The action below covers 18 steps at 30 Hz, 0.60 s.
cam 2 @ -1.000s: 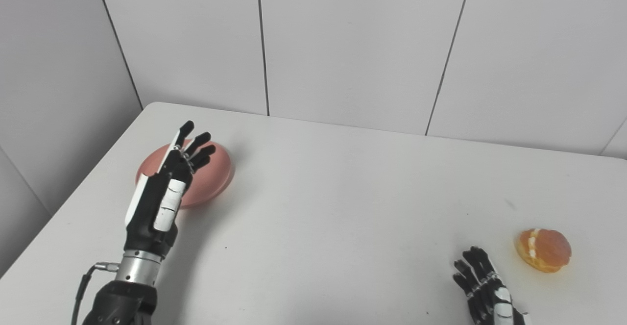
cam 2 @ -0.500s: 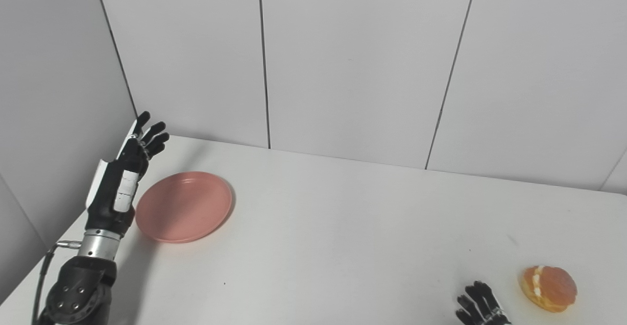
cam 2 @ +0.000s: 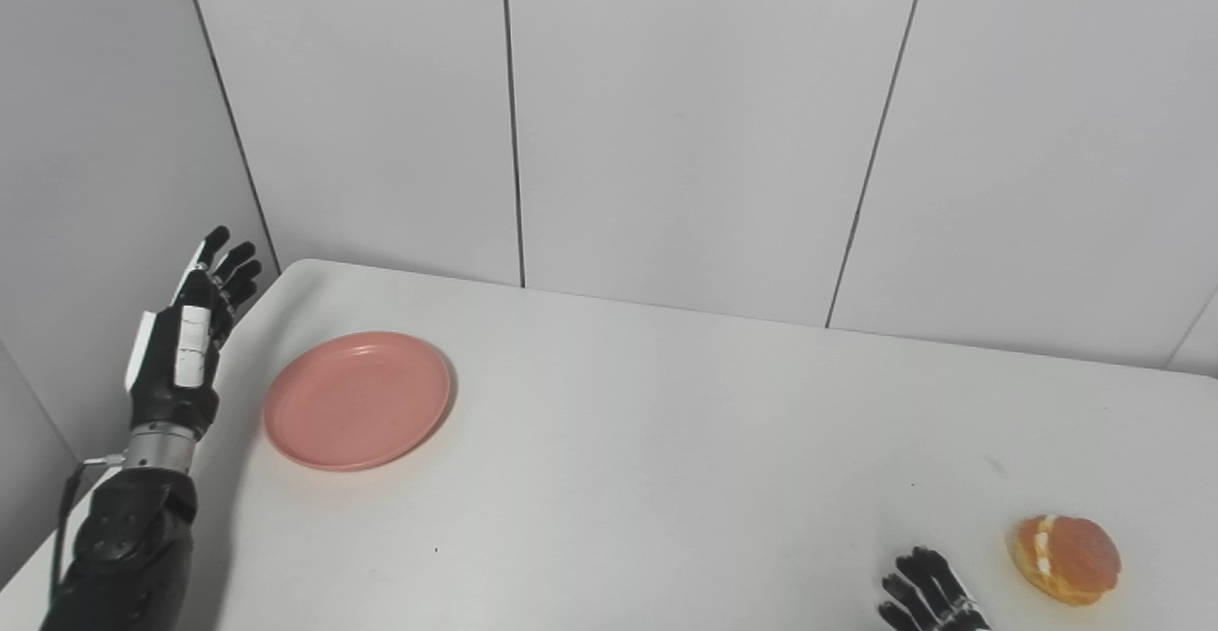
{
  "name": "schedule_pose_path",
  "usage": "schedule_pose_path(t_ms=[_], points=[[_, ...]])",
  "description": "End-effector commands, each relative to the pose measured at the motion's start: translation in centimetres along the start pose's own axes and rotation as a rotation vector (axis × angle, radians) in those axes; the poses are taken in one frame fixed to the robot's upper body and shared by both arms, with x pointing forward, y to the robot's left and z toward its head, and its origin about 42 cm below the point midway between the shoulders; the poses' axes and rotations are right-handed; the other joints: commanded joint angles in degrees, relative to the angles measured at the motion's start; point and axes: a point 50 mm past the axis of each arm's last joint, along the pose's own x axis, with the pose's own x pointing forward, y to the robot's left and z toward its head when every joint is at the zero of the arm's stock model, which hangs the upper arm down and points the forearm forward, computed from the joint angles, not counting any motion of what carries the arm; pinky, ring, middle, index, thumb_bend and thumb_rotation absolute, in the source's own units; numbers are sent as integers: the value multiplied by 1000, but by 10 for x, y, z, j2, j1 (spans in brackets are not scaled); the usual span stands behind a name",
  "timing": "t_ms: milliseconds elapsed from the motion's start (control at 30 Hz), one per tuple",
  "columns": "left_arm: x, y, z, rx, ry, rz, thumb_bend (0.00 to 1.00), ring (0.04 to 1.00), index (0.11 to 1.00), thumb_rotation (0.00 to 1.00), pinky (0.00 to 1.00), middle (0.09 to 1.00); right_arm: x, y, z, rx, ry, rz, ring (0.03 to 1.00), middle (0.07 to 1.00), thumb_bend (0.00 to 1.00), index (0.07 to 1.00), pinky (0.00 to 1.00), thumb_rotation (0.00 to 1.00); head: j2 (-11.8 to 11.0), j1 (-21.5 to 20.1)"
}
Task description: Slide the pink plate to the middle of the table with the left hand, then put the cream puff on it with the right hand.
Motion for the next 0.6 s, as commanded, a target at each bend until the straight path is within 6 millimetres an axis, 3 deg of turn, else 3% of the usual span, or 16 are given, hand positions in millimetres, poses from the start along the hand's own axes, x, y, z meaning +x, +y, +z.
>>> schedule_pose_path(t_ms=[0, 333, 567], points=[[23, 7, 18, -32, -95, 46, 953, 900, 913, 936, 917, 900, -18, -5, -36, 18, 172, -54, 833, 850, 733, 836, 821, 975, 0, -2], [18, -4, -13, -162, 13, 114, 899, 898, 901, 915, 932, 895, -19, -5, -36, 7, 170, -54, 826, 841, 734, 820, 807, 983, 5, -5], [5, -9, -43, -172, 111, 138, 985, 849, 833, 833, 852, 834, -19, -4, -35, 8, 180, -61, 829, 835, 758, 808, 802, 976, 7, -9]])
